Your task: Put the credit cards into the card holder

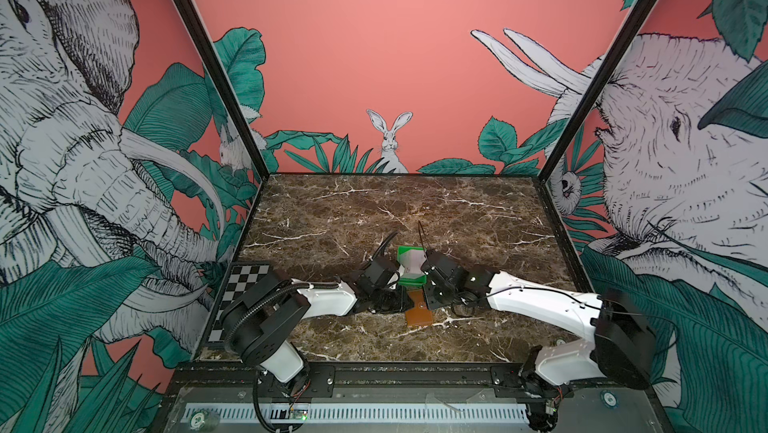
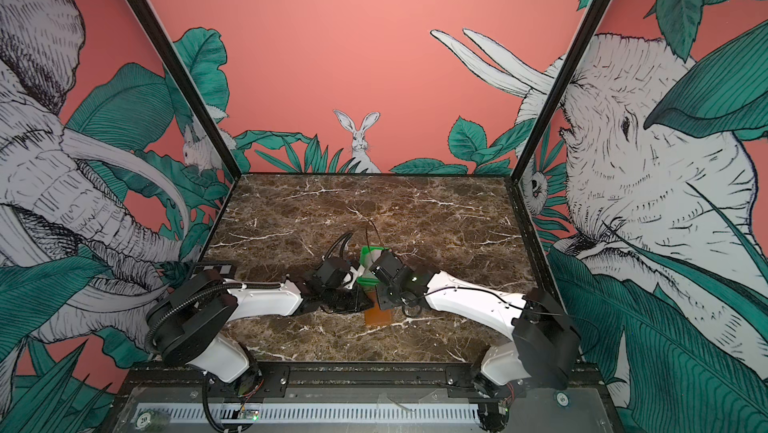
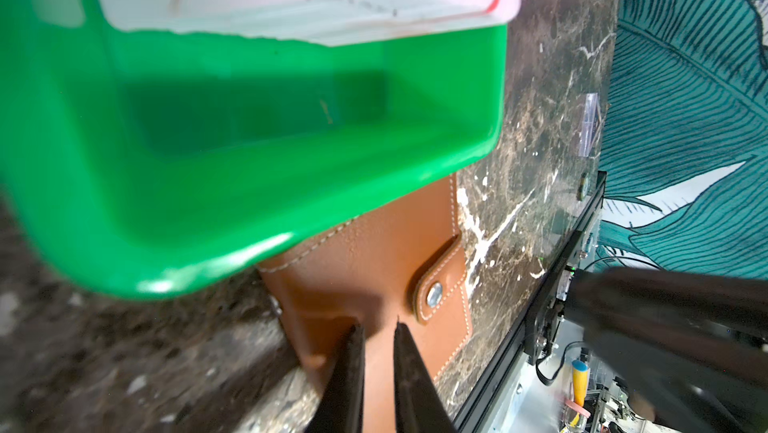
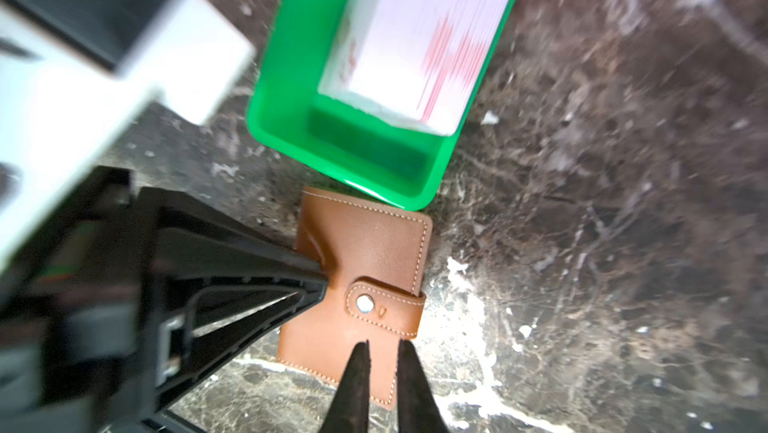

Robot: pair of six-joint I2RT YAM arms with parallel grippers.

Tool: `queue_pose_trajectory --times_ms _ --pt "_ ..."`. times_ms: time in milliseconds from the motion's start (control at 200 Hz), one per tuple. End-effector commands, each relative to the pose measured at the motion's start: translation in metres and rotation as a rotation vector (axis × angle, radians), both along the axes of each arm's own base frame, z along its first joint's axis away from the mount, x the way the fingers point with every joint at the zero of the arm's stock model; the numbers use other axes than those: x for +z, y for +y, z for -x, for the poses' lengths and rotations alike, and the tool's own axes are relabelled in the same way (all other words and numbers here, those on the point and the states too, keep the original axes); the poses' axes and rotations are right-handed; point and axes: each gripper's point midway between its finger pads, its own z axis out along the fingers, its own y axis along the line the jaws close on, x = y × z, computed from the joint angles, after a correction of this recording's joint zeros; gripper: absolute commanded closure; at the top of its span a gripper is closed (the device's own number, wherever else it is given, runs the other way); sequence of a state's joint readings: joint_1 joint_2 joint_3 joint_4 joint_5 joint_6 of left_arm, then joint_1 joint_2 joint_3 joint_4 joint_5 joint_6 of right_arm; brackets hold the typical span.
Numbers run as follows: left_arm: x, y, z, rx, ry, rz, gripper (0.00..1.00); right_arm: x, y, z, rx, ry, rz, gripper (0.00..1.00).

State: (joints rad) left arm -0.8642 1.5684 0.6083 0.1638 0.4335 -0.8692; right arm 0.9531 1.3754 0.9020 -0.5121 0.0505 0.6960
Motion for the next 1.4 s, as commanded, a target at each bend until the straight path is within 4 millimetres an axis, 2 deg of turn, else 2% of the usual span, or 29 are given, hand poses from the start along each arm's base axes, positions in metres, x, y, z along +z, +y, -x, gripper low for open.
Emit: queue_pose_trajectory --times_ms 0,105,280,415,490,605,650,750,905,1035,1115,1170,1275,1395 --pt "0.000 0.011 0.011 -0.019 0.025 -0.064 0.82 0.015 -0.014 -0.005 -0.003 -0.058 0.014 0.77" --pt "0.022 0.008 0.010 -0.045 -0.006 -0.045 0.80 0.033 -0.021 -0.009 -0.010 -0.108 -0.008 0.65" --pt "0.062 0.012 0.001 -0.066 -0.097 -0.057 0.69 0.063 -0.042 -0.020 -0.054 -0.229 0.001 0.28" --pt "0.086 0.023 -0.017 -0.025 -0.147 -0.034 0.39 0.079 -0.064 -0.030 -0.100 -0.300 0.032 0.16" --pt "0.096 0.033 -0.031 0.010 -0.177 -0.033 0.24 0.088 -0.075 -0.035 -0.128 -0.329 0.054 0.14" --pt "0.114 0.050 -0.048 0.052 -0.252 -0.048 0.07 0.104 -0.090 -0.038 -0.155 -0.381 0.083 0.11" --pt "0.121 0.064 -0.061 0.095 -0.293 -0.067 0.01 0.110 -0.097 -0.039 -0.167 -0.401 0.097 0.08" --pt "0.131 0.084 -0.075 0.148 -0.363 -0.121 0.01 0.121 -0.105 -0.039 -0.173 -0.438 0.092 0.02" --pt "0.134 0.120 -0.095 0.263 -0.417 -0.181 0.01 0.131 -0.117 -0.041 -0.186 -0.500 0.078 0.02" --pt "0.143 0.149 -0.108 0.351 -0.495 -0.252 0.01 0.130 -0.131 -0.046 -0.218 -0.558 0.114 0.02" --pt "0.151 0.164 -0.114 0.363 -0.599 -0.321 0.01 0.132 -0.145 -0.052 -0.263 -0.606 0.162 0.02" --pt "0.153 0.180 -0.118 0.408 -0.658 -0.383 0.01 0.129 -0.147 -0.055 -0.249 -0.624 0.180 0.02" --pt "0.152 0.199 -0.122 0.422 -0.778 -0.450 0.01 0.127 -0.153 -0.063 -0.260 -0.673 0.208 0.02" --pt "0.142 0.229 -0.127 0.462 -0.783 -0.534 0.01 0.118 -0.160 -0.077 -0.280 -0.710 0.247 0.02"
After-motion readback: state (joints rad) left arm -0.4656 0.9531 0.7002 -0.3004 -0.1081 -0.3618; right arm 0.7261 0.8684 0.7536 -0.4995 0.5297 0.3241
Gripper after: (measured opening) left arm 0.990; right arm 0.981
